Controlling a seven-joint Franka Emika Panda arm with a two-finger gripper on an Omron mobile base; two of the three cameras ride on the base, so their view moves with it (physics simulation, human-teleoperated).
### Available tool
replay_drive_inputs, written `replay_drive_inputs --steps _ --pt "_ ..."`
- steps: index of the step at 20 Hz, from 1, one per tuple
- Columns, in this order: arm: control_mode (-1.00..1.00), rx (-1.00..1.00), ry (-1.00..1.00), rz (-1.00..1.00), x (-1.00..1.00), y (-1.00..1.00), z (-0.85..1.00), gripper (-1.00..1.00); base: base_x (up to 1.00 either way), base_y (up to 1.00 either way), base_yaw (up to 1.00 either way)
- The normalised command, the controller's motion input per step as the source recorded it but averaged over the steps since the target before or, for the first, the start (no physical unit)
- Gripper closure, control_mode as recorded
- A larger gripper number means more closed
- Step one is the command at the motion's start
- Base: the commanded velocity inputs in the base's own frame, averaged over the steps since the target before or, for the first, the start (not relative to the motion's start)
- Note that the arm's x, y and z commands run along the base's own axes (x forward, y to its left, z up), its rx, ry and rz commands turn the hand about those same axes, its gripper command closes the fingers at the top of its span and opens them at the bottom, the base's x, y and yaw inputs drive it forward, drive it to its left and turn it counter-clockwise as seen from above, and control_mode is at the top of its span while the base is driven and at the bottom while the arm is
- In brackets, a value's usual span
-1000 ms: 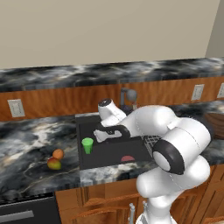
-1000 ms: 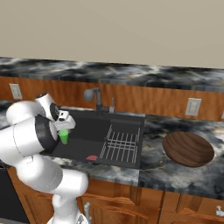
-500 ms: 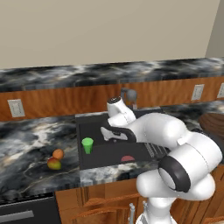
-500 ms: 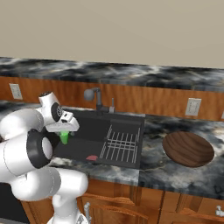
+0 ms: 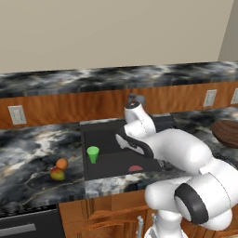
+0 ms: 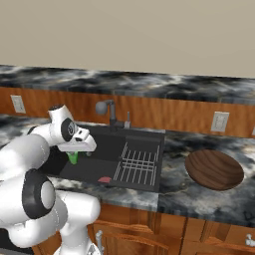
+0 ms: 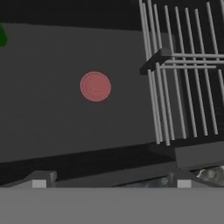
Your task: Remove the mango and tangerine from the sink. Then move the bowl and cup from the counter to the sink for washing.
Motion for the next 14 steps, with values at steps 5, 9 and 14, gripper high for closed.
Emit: replay_drive_inputs --steps 5,9,14 --pt "-1.0 0.0 -0.04 0.0 -0.24 -0.41 0.12 -1.0 0.0 0.0 0.0" --pt "-1.0 0.0 -0.05 0.0 -0.21 -0.42 0.1 -1.0 0.0 0.0 0.0" --pt "-1.0 0.0 -0.08 0.0 -0.23 -0.44 0.14 -1.0 0.0 0.0 0.0"
